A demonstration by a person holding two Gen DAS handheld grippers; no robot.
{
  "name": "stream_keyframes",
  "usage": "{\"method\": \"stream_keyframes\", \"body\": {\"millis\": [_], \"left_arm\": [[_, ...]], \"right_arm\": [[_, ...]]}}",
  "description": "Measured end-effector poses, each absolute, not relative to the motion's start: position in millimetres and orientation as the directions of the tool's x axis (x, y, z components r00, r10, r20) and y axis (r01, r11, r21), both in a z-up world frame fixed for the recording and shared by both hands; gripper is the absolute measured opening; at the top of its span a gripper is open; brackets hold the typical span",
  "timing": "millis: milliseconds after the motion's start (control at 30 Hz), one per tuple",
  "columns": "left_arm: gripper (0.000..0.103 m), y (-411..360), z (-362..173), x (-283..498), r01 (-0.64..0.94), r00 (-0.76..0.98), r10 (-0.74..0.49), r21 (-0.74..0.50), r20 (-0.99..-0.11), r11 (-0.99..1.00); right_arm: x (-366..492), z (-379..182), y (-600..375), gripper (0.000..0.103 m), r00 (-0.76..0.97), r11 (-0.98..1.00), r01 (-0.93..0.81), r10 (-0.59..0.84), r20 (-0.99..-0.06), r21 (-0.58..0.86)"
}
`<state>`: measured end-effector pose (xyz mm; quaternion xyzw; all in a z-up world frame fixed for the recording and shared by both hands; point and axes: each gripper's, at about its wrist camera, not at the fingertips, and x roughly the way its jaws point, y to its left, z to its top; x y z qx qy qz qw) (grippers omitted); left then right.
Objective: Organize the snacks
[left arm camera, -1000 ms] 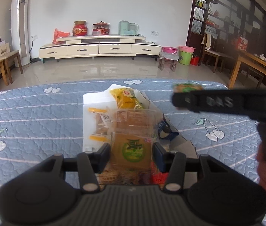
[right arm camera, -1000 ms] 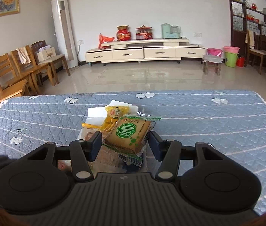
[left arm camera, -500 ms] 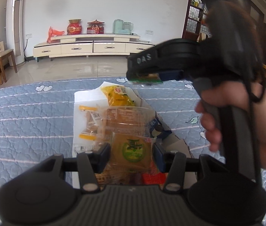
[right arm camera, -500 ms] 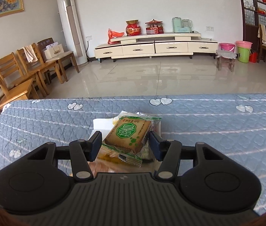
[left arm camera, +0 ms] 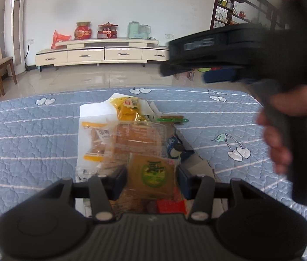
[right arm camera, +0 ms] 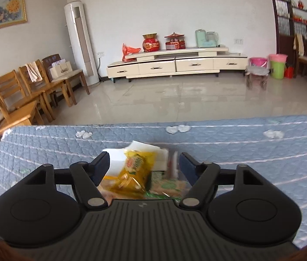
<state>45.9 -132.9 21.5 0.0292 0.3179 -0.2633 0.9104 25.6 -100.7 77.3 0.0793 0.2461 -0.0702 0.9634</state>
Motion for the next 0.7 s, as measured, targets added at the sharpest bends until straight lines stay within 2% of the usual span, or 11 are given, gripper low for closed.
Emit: {"method": "stream_keyframes", "body": {"millis": [67, 133, 167, 300, 433, 500, 700], "left_arm": [[0.057, -134.8, 22.0, 45.9, 0.493, 0.665, -0.453, -0.107, -0.593, 0.864], [0.075, -134.5, 24.2, 45.3, 0.471, 0.675, -0.435, -0.107, -0.596, 0.876], [0.084, -132.7, 26.0, 44.2, 0.458, 0.682, -0.431, -0.114, -0.591, 0.882], [0.09, -123.1, 38.0, 34.5, 0.416, 0.713, -0.396, -0.106, -0.579, 0.903], [0.095, -110.0, 51.1, 16.9, 0.37, 0.739, -0.349, -0.086, -0.577, 0.925], [0.102, -105.1, 55.9, 5.3, 0.338, 0.759, -0.301, -0.045, -0.578, 0.94], [0.102, -83.0, 61.2, -28.9, 0.245, 0.783, -0.2, -0.003, -0.589, 0.97]], "right_arm": [[7.8, 83.9, -96.8, 0.093, 0.871, 0.979, 0.187, -0.127, -0.474, 0.082], [-12.5, 89.7, -91.9, 0.103, 0.872, 0.977, 0.208, -0.163, -0.463, 0.048], [-21.5, 92.9, -89.7, 0.103, 0.872, 0.976, 0.217, -0.177, -0.456, 0.036], [-61.7, 96.3, -79.2, 0.103, 0.862, 0.965, 0.262, -0.245, -0.445, -0.024], [-97.0, 93.9, -75.2, 0.103, 0.85, 0.957, 0.29, -0.257, -0.46, 0.003], [-113.1, 90.7, -71.3, 0.103, 0.84, 0.957, 0.291, -0.254, -0.48, 0.003], [-144.4, 73.8, -40.5, 0.103, 0.806, 0.961, 0.273, -0.257, -0.534, -0.052]]}}
